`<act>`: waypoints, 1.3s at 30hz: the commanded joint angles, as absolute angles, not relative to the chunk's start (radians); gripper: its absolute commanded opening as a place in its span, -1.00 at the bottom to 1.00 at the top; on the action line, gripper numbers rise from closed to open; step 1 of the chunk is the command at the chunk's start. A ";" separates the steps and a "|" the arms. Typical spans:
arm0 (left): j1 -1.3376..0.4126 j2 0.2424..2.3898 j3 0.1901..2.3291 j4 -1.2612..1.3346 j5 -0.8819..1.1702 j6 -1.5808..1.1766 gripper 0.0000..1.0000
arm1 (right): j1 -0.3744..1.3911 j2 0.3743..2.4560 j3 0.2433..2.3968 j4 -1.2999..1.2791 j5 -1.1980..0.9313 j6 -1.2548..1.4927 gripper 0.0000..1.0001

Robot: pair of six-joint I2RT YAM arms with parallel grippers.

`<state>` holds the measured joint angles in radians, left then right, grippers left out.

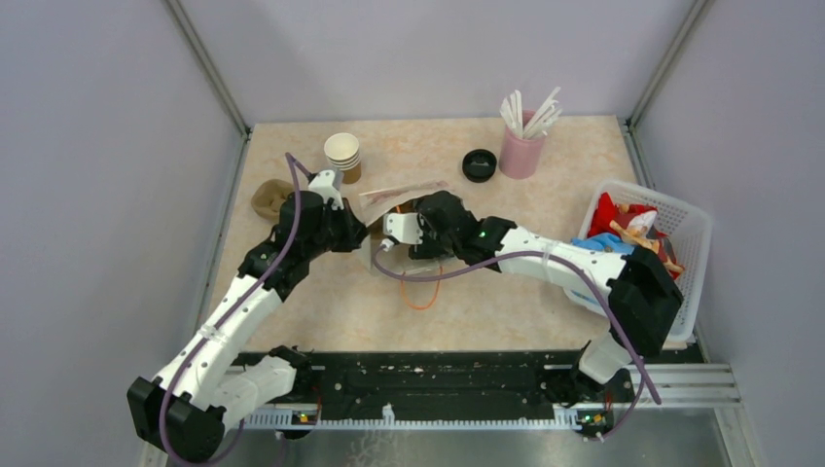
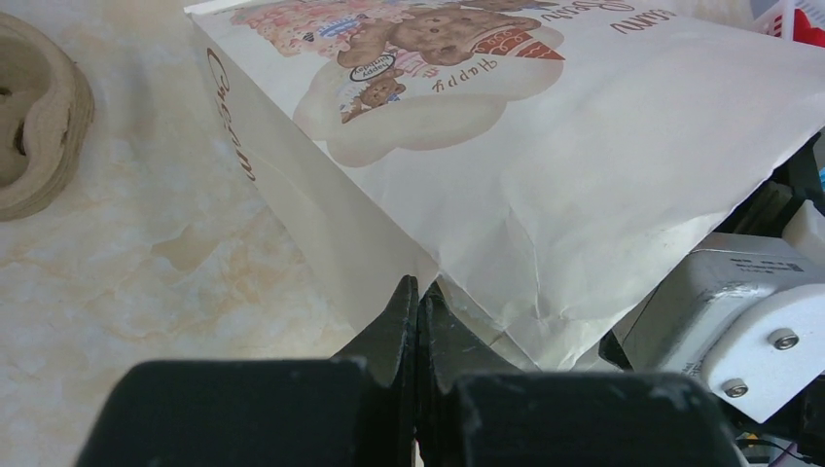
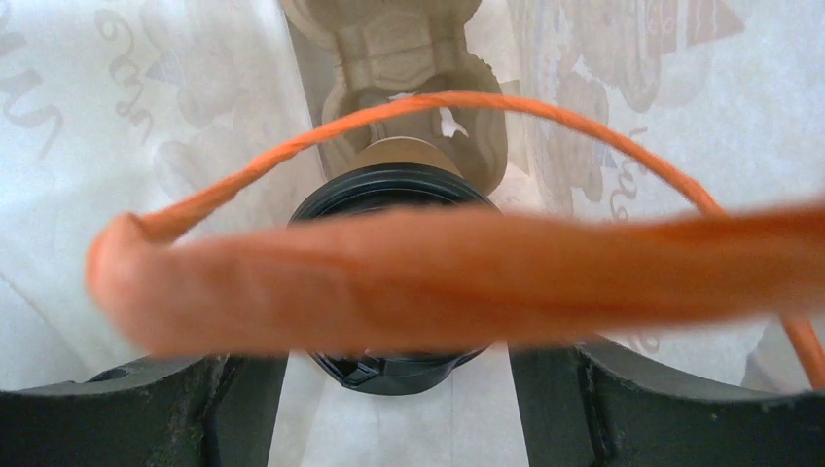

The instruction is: Pack the takeout coffee

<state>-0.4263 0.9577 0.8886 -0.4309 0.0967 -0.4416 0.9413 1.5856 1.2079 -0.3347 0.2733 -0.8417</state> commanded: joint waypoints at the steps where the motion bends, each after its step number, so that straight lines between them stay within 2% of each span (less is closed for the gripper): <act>1: -0.428 0.945 0.930 -0.422 0.099 -0.420 -1.00 | 0.934 1.616 1.227 -0.259 0.240 -0.879 0.39; 14: -0.428 0.996 1.000 -0.472 0.059 -0.425 -1.00 | 0.934 1.558 1.199 -0.314 0.185 -0.980 0.40; 39: -0.428 0.982 0.976 -0.474 0.091 -0.413 -1.00 | 0.891 1.694 1.242 -0.179 0.196 -1.047 0.41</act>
<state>-0.4263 0.9932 0.9627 -0.4923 0.0814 -0.4332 0.9085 1.6886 1.2064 -0.2432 0.2138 -1.0470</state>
